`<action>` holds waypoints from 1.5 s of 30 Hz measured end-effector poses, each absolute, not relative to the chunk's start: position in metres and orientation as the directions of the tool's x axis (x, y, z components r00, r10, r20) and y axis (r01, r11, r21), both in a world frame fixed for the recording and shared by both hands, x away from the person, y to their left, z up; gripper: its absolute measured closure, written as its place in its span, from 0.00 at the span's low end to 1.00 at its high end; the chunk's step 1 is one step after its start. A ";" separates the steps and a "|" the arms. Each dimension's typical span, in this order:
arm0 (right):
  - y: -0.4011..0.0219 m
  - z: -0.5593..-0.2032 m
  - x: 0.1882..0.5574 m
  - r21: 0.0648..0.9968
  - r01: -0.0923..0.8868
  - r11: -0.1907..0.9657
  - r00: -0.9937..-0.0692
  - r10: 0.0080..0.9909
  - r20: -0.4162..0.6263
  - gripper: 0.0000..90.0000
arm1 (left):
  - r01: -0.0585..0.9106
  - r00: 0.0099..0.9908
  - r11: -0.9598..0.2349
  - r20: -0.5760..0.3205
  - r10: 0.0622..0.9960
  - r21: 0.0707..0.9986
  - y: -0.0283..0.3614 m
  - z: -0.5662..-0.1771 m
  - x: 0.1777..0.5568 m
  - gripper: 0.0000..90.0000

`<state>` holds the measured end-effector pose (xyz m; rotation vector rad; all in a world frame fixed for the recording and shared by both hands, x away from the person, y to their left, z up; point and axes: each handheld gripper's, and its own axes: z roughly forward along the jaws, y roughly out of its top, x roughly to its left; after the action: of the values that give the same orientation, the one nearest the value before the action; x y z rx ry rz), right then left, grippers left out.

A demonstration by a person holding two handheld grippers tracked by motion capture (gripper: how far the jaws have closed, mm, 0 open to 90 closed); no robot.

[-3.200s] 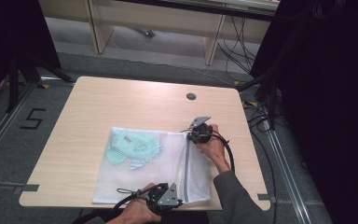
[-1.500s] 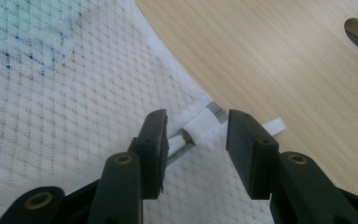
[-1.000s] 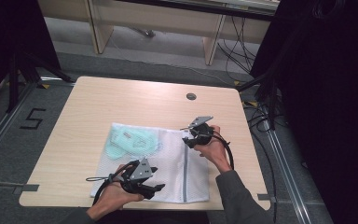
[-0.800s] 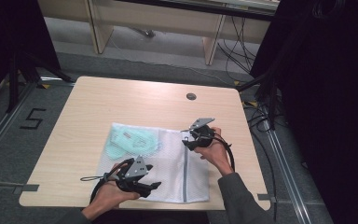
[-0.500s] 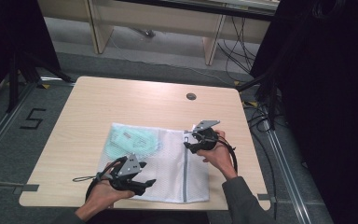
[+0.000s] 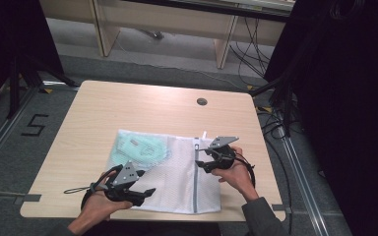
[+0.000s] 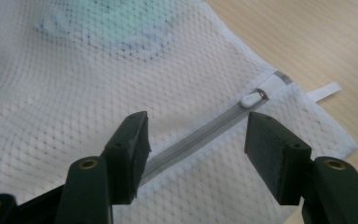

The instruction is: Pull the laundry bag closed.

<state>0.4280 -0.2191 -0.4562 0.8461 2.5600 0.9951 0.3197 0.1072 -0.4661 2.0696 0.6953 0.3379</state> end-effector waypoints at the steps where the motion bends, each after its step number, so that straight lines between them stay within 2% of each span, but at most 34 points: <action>1: -0.218 -0.459 0.425 0.700 0.434 0.567 -0.777 0.628 -0.028 0.44 | 0.350 0.807 -0.448 -0.022 0.590 0.822 0.108 -0.466 0.319 0.34; 5: -0.221 -0.459 0.419 0.689 0.432 0.582 -0.784 0.620 -0.033 0.42 | 0.333 0.815 -0.462 -0.005 0.579 0.822 0.110 -0.466 0.318 0.34; 7: -0.222 -0.460 0.417 0.691 0.431 0.580 -0.786 0.618 -0.029 0.42 | 0.353 0.812 -0.431 -0.043 0.582 0.830 0.109 -0.466 0.315 0.34; 9: -0.223 -0.462 0.416 0.697 0.395 0.599 -0.808 0.588 -0.048 0.41 | 0.333 0.820 -0.460 -0.011 0.573 0.823 0.111 -0.465 0.314 0.34; 10: -0.223 -0.461 0.412 0.685 0.438 0.582 -0.783 0.621 -0.027 0.40 | 0.328 0.822 -0.455 -0.013 0.569 0.828 0.111 -0.465 0.314 0.34; 12: -0.224 -0.461 0.409 0.670 0.451 0.589 -0.784 0.620 -0.018 0.40 | 0.347 0.807 -0.436 -0.027 0.590 0.830 0.111 -0.465 0.311 0.34; 14: -0.224 -0.462 0.407 0.683 0.431 0.590 -0.790 0.612 -0.030 0.40 | 0.337 0.809 -0.436 -0.021 0.587 0.834 0.113 -0.465 0.310 0.33; 20: -0.229 -0.463 0.398 0.676 0.449 0.584 -0.787 0.617 -0.010 0.38 | 0.348 0.800 -0.425 -0.029 0.599 0.835 0.120 -0.465 0.307 0.32; 22: -0.231 -0.463 0.395 0.658 0.454 0.601 -0.796 0.605 -0.004 0.38 | 0.327 0.813 -0.465 0.006 0.582 0.823 0.124 -0.463 0.308 0.32; 24: -0.233 -0.464 0.393 0.648 0.460 0.607 -0.798 0.603 0.001 0.37 | 0.360 0.797 -0.429 -0.034 0.603 0.829 0.122 -0.465 0.305 0.32; 26: -0.234 -0.466 0.390 0.674 0.445 0.590 -0.789 0.614 -0.016 0.37 | 0.353 0.798 -0.436 -0.023 0.602 0.828 0.123 -0.465 0.305 0.31; 39: -0.249 -0.468 0.369 0.671 0.474 0.570 -0.777 0.629 0.015 0.35 | 0.351 0.791 -0.449 -0.003 0.612 0.822 0.134 -0.464 0.302 0.31; 40: -0.249 -0.469 0.366 0.665 0.482 0.571 -0.773 0.634 0.017 0.35 | 0.363 0.782 -0.415 -0.031 0.622 0.834 0.132 -0.466 0.300 0.31; 45: -0.255 -0.469 0.358 0.660 0.485 0.574 -0.772 0.636 0.014 0.34 | 0.363 0.786 -0.435 -0.021 0.618 0.824 0.137 -0.465 0.299 0.30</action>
<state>0.3585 -0.2554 -0.4693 0.9343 2.5815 0.9810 0.2992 0.1372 -0.4651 2.0703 0.7289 0.3561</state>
